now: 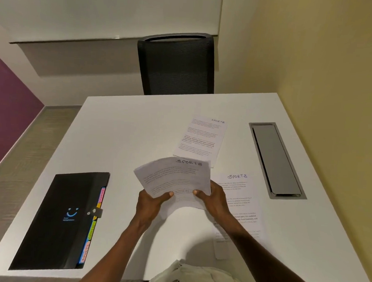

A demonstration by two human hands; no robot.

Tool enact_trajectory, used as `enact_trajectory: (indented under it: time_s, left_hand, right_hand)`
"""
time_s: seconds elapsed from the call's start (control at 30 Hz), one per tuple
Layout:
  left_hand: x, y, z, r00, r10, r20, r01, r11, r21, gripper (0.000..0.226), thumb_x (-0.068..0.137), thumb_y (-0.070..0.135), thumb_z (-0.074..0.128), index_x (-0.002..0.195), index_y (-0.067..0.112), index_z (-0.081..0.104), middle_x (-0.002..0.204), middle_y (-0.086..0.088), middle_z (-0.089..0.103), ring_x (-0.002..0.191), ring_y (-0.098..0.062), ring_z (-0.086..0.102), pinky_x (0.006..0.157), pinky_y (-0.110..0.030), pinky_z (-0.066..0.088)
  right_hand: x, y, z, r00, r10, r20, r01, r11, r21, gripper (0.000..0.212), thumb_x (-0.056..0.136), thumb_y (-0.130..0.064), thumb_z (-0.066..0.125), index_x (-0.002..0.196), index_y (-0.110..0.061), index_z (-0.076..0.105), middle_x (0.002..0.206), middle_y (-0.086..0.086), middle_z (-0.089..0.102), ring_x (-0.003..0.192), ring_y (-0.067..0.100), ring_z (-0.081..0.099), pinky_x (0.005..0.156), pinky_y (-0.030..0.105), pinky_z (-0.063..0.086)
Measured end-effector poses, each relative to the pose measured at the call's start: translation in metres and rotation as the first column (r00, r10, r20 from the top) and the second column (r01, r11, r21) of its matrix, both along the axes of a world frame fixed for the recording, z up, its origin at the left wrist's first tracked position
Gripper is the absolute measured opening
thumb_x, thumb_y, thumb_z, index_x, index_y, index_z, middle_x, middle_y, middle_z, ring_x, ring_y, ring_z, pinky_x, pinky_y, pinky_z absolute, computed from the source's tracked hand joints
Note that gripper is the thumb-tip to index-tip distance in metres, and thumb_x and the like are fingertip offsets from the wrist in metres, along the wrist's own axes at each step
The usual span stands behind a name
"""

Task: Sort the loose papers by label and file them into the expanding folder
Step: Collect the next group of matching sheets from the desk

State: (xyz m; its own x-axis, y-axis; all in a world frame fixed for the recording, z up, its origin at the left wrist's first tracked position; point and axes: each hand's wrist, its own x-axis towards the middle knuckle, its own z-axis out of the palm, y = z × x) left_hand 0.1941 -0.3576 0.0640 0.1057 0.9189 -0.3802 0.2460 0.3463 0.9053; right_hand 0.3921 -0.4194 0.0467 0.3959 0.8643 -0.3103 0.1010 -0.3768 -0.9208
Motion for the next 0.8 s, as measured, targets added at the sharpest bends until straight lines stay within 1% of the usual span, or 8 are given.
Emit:
enact_trajectory:
  time_s: [0.13,0.23,0.27,0.37,0.47,0.6,0.7,0.8]
  left_hand:
    - [0.000,0.001,-0.003,0.999,0.006,-0.054,-0.004,1.000,0.023,0.031,0.083,0.023,0.081,0.110,0.016,0.068,0.100,0.001,0.074,0.093,-0.016,0.068,0.067,-0.022,0.050]
    - [0.000,0.011,0.001,0.997,0.001,-0.077,0.003,0.999,0.054,0.030,0.085,0.024,0.078,0.112,0.015,0.069,0.102,0.000,0.074,0.094,-0.018,0.069,0.075,-0.027,0.052]
    - [0.001,0.013,0.003,0.996,-0.002,-0.086,0.008,0.997,0.072,0.029,0.086,0.023,0.078,0.112,0.014,0.069,0.102,0.001,0.073,0.093,-0.017,0.069,0.076,-0.026,0.051]
    - [0.000,0.020,0.013,0.994,0.000,-0.107,0.014,0.991,0.132,0.021,0.088,0.019,0.075,0.108,0.017,0.067,0.098,0.002,0.070,0.088,-0.016,0.066,0.076,-0.024,0.047]
    - [-0.004,0.028,0.017,0.993,0.012,-0.118,0.006,0.990,0.144,0.022,0.089,0.022,0.074,0.109,0.018,0.065,0.098,0.001,0.069,0.087,-0.018,0.066,0.079,-0.028,0.050]
    - [-0.010,0.035,0.022,0.991,0.055,-0.122,-0.035,0.987,0.159,0.023,0.092,0.022,0.071,0.111,0.018,0.059,0.097,0.001,0.067,0.087,-0.020,0.065,0.081,-0.033,0.052]
    - [-0.012,0.039,0.026,0.987,0.084,-0.136,-0.060,0.984,0.168,0.022,0.092,0.022,0.070,0.110,0.018,0.056,0.096,0.001,0.066,0.086,-0.022,0.064,0.076,-0.031,0.051]
    - [-0.013,0.042,0.027,0.986,0.083,-0.146,-0.056,0.983,0.175,0.023,0.093,0.023,0.070,0.111,0.018,0.057,0.103,-0.003,0.066,0.090,-0.025,0.065,0.079,-0.035,0.051]
  right_hand:
    - [-0.004,0.000,-0.008,0.999,-0.021,-0.032,0.020,0.999,-0.037,0.037,0.080,-0.003,0.076,0.110,-0.017,0.058,0.096,-0.002,0.065,0.082,0.009,0.063,0.057,0.005,0.046]
    - [0.011,0.001,-0.016,0.993,-0.054,0.106,0.063,0.994,-0.088,0.048,0.077,-0.007,0.079,0.115,-0.016,0.052,0.109,0.000,0.059,0.094,0.014,0.059,0.059,0.004,0.042]
    - [0.021,-0.001,-0.022,0.980,-0.074,0.185,0.099,0.987,-0.129,0.055,0.074,-0.012,0.081,0.120,-0.016,0.051,0.114,0.004,0.057,0.102,0.020,0.058,0.066,0.007,0.043]
    - [0.054,-0.017,-0.038,0.890,-0.072,0.450,0.250,0.903,-0.349,0.077,0.067,-0.030,0.086,0.128,-0.009,0.043,0.121,0.017,0.052,0.113,0.033,0.052,0.090,0.036,0.047]
    - [0.083,-0.044,-0.045,0.789,-0.060,0.611,0.430,0.764,-0.481,0.094,0.068,-0.049,0.083,0.132,-0.002,0.034,0.126,0.023,0.047,0.117,0.037,0.049,0.091,0.043,0.050]
    - [0.104,-0.068,-0.054,0.804,-0.105,0.585,0.492,0.669,-0.556,0.102,0.063,-0.055,0.084,0.130,0.004,0.036,0.127,0.025,0.046,0.121,0.039,0.047,0.093,0.047,0.048]
    - [0.107,-0.074,-0.060,0.819,0.001,0.573,0.426,0.668,-0.610,0.093,0.064,-0.051,0.086,0.126,0.000,0.041,0.126,0.019,0.051,0.121,0.035,0.048,0.093,0.045,0.048]
    - [0.106,-0.074,-0.063,0.823,-0.007,0.568,0.430,0.661,-0.615,0.087,0.065,-0.042,0.088,0.124,-0.002,0.039,0.126,0.016,0.054,0.121,0.035,0.048,0.094,0.045,0.047]
